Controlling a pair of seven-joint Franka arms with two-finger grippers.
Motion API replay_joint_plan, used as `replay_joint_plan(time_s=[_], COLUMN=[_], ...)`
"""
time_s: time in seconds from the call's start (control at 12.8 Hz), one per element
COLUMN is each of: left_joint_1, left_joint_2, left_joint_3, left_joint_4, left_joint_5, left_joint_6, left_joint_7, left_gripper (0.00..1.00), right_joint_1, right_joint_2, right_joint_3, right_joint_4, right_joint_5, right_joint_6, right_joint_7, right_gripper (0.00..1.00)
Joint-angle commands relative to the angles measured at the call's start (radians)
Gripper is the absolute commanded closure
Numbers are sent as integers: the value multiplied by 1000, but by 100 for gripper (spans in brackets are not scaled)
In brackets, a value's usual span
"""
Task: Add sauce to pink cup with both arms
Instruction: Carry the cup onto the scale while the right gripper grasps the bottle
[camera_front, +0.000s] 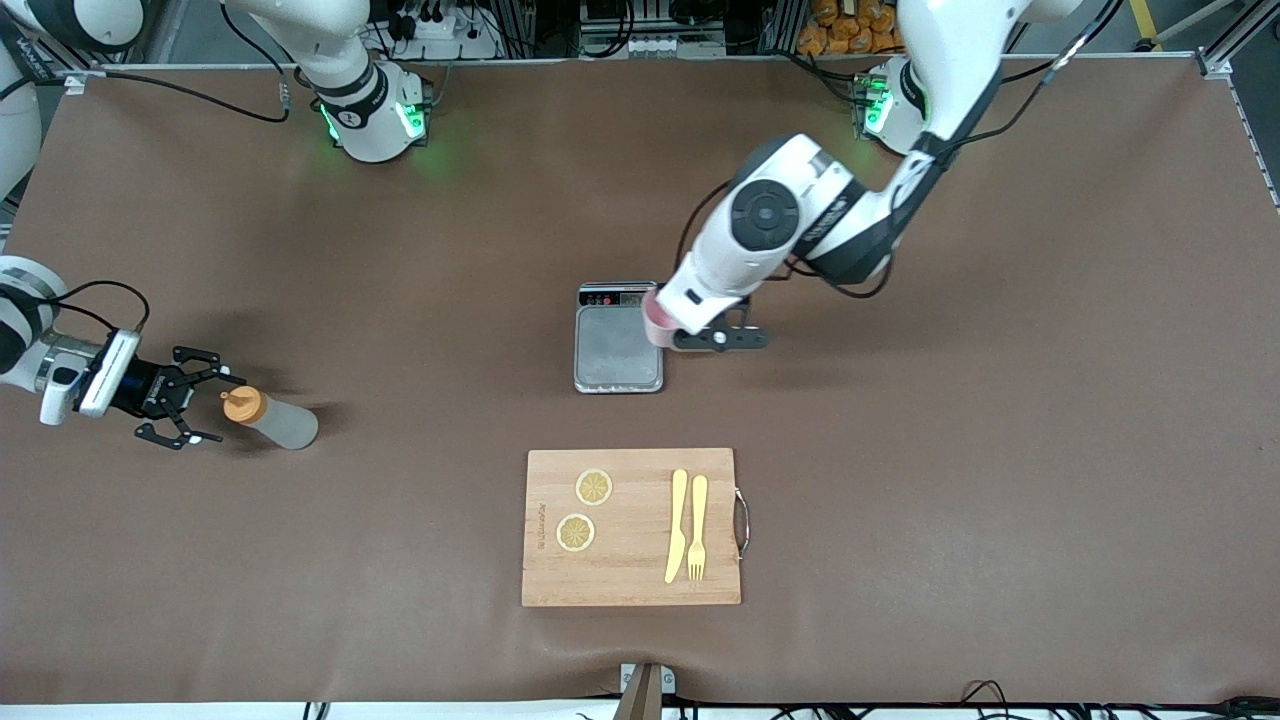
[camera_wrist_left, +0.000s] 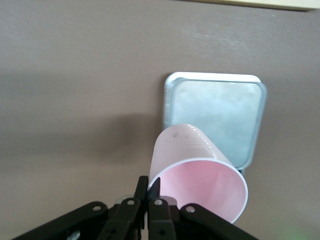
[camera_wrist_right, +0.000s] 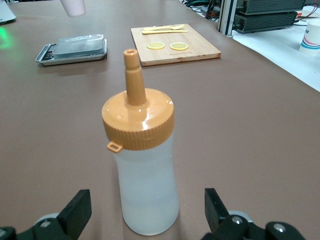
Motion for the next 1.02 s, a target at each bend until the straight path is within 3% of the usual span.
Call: replay_joint_plan(time_s=[0.0, 0.39, 0.86, 0.94], left_joint_1=[-51, -112, -226, -224], left_joint_2=[85, 204, 220, 220], left_joint_3=[11, 15, 130, 132], left_joint_4=[114, 229, 238, 238], left_joint_5=[23, 118, 126, 124], left_joint_6=[-18, -10, -10, -10], left_joint_7=[-74, -150, -156, -154], left_gripper=[100, 100, 100, 76], right_joint_1=[-22, -13, 8, 19], right_joint_2=[14, 22, 46, 46], right_joint_3=[14, 14, 17, 15], right_joint_4=[4, 11, 11, 10], right_joint_5=[25, 29, 47, 74], right_joint_6=[-4, -1, 34, 29], right_joint_7=[-33, -24, -24, -24], right_gripper=[0, 0, 0, 0])
